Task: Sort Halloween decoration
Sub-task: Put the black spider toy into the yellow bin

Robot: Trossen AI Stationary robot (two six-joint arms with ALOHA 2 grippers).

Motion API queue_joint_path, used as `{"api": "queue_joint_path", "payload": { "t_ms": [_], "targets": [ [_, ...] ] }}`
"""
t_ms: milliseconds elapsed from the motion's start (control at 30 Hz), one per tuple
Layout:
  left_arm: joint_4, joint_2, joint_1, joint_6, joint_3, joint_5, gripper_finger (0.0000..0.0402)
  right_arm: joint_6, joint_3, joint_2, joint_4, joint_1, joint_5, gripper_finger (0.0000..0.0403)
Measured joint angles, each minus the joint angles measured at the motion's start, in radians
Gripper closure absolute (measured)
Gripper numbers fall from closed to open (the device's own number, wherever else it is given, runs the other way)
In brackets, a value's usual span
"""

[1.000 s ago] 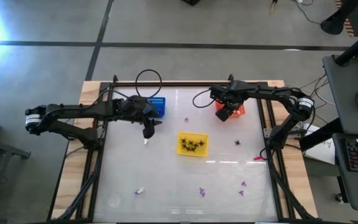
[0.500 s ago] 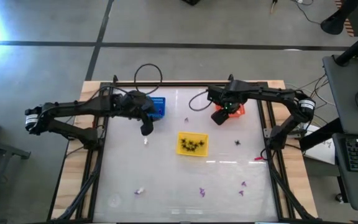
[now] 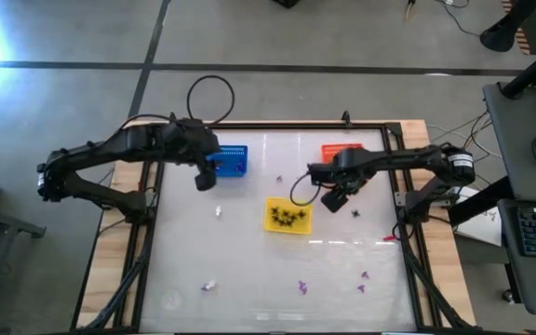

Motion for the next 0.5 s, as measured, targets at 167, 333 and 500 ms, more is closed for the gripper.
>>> {"api": "queue_joint_path", "payload": {
  "t_ms": [167,333,500],
  "targets": [
    [-0.025,-0.02,0.0,-0.002,0.011,0.0,0.0262,0.105,-0.116,-0.022,0.025,0.025,0.0,0.0202],
    [-0.027,-0.033,0.0,-0.003,-0.017,-0.001,0.0262,0.16,-0.285,-0.109,0.206,0.042,-0.11,0.0202],
    [-0.026,-0.03,0.0,-0.003,-0.031,-0.002,0.0262,0.266,-0.417,-0.219,0.315,0.046,-0.122,0.0202]
  ]
}}
